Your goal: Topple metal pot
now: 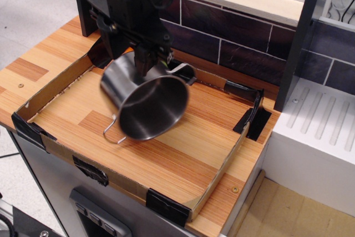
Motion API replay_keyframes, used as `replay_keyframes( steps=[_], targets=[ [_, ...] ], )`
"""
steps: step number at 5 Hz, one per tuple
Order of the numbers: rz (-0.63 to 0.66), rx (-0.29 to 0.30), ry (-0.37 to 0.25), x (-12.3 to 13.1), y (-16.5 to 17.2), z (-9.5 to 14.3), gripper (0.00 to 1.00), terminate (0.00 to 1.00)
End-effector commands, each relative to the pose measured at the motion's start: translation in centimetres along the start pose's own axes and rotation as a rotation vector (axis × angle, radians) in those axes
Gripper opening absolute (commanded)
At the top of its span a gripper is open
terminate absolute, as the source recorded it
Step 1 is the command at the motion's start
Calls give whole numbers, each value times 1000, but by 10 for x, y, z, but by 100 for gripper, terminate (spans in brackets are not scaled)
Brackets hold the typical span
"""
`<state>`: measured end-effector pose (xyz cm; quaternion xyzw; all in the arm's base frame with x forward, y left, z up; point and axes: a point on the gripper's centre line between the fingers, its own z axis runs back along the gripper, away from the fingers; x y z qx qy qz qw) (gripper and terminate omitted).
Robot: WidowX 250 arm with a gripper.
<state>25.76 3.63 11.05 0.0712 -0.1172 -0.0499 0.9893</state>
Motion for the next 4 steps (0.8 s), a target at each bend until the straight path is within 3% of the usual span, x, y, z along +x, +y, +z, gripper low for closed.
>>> replay_keyframes(
  steps=[1, 2, 3, 4],
  targets=[
    [14, -16, -53, 12, 9, 16, 100, 0],
    [29, -106, -34, 16, 17, 35, 100, 0],
    [29, -106, -34, 16, 17, 35, 100, 0],
    [29, -106, -34, 16, 17, 35, 100, 100]
  ],
)
